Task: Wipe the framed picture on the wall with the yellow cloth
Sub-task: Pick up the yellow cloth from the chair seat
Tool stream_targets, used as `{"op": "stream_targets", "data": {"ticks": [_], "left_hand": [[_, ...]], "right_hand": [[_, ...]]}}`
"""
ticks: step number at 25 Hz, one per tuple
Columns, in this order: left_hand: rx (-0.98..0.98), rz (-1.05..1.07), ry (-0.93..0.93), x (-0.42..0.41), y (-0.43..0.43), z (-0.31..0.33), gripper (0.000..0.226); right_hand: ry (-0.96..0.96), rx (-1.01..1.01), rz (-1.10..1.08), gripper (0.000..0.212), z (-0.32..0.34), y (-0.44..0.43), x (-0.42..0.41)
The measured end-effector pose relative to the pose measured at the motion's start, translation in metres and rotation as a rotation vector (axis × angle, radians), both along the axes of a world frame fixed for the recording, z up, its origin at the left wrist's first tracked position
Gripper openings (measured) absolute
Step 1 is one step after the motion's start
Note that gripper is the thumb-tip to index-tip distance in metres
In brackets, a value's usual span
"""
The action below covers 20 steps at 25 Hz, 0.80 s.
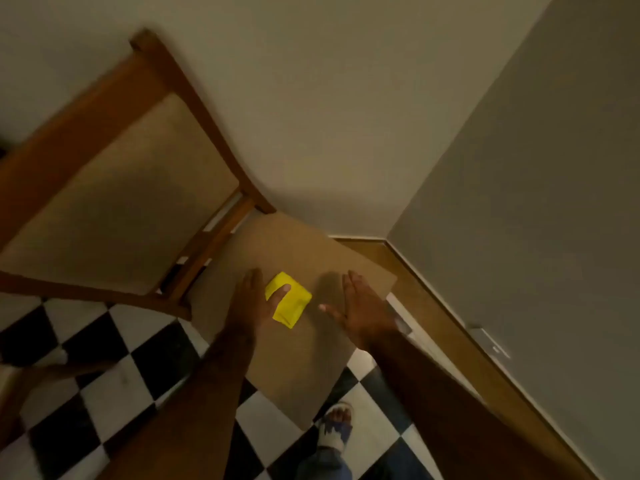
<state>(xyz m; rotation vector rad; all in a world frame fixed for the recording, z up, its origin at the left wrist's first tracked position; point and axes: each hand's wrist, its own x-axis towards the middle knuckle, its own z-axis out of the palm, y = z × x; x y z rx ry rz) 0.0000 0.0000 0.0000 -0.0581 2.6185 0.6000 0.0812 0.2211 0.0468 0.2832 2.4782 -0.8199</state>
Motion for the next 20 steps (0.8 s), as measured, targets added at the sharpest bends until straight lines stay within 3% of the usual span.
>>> {"op": "stream_targets", "data": {"ticks": [4, 8, 11, 15, 20], "left_hand": [[0.016, 0.133, -0.114, -0.008, -0.016, -0.063, 0.078], [-0.009, 0.127, -0.031, 0.000, -0.020, -0.101, 0.054], [0.044, 0.192, -0.029, -0.007, -0.023, -0.110, 0.046], [0.198, 0.302, -0.164, -0.006, -0.020, -0.087, 0.043], [0.482, 0.329, -0.170, -0.019, 0.039, 0.009, 0.056]], "right_hand": [[-0.080, -0.213, -0.040, 0.077, -0.074, -0.036, -0.027], [-0.060, -0.263, -0.179, 0.067, -0.134, -0.069, -0.046], [-0.080, -0.268, -0.262, 0.044, -0.158, -0.074, -0.054], [-0.218, -0.461, -0.404, 0.031, -0.142, -0.052, -0.056], [-0.181, -0.722, -0.709, 0.015, -0.040, 0.013, -0.059]]}}
